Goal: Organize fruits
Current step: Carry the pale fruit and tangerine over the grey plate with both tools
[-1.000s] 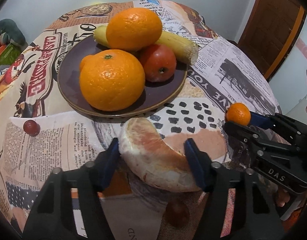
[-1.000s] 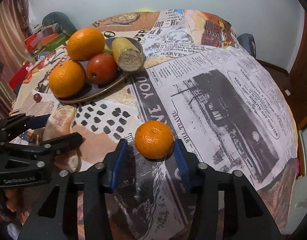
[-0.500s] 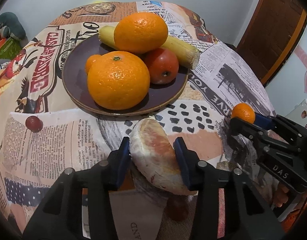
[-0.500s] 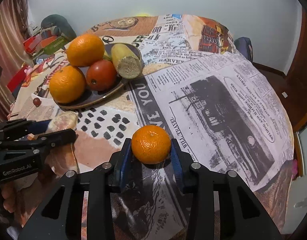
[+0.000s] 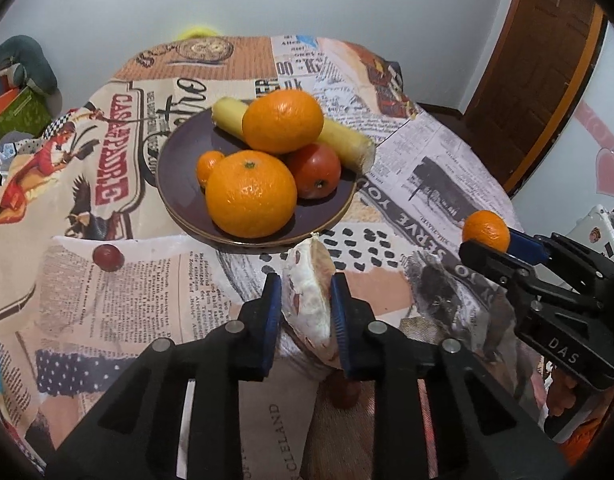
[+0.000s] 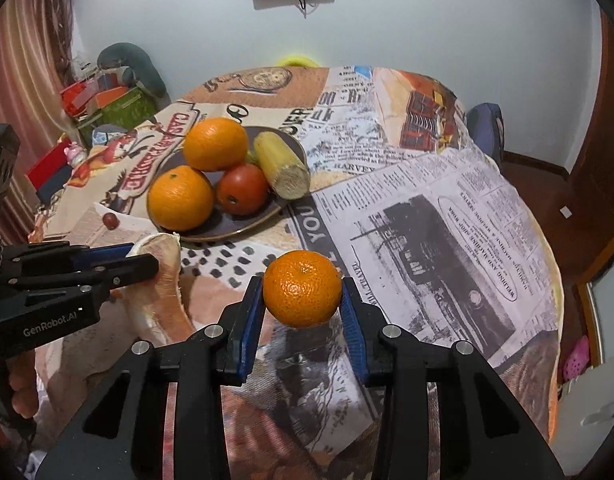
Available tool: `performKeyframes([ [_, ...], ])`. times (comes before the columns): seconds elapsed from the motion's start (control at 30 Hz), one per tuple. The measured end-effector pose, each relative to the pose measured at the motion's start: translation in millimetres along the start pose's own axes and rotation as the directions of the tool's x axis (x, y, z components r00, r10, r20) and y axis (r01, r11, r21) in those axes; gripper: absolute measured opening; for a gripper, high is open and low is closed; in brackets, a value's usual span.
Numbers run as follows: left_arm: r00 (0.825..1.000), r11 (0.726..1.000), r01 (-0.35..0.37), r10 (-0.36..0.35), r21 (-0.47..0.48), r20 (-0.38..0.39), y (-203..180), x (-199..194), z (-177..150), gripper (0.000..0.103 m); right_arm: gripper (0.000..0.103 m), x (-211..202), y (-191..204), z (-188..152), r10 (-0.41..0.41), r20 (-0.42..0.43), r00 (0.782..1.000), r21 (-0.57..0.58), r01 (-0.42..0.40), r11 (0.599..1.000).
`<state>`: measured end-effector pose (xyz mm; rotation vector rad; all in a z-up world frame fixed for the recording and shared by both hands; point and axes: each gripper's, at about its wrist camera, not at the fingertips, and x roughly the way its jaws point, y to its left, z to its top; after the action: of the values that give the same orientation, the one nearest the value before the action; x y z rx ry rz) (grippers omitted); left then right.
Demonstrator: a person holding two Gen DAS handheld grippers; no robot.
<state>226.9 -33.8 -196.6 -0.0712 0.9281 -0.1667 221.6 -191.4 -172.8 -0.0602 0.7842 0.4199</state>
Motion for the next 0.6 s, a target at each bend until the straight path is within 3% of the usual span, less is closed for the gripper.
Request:
performKeyframes([
  [0.6, 0.991, 0.998, -0.021, 0.027, -0.053, 0.127, 35, -53, 13, 0.021, 0.034, -16, 32, 20, 0.018, 0.066, 0.998, -0.052, -0.014, 0.999],
])
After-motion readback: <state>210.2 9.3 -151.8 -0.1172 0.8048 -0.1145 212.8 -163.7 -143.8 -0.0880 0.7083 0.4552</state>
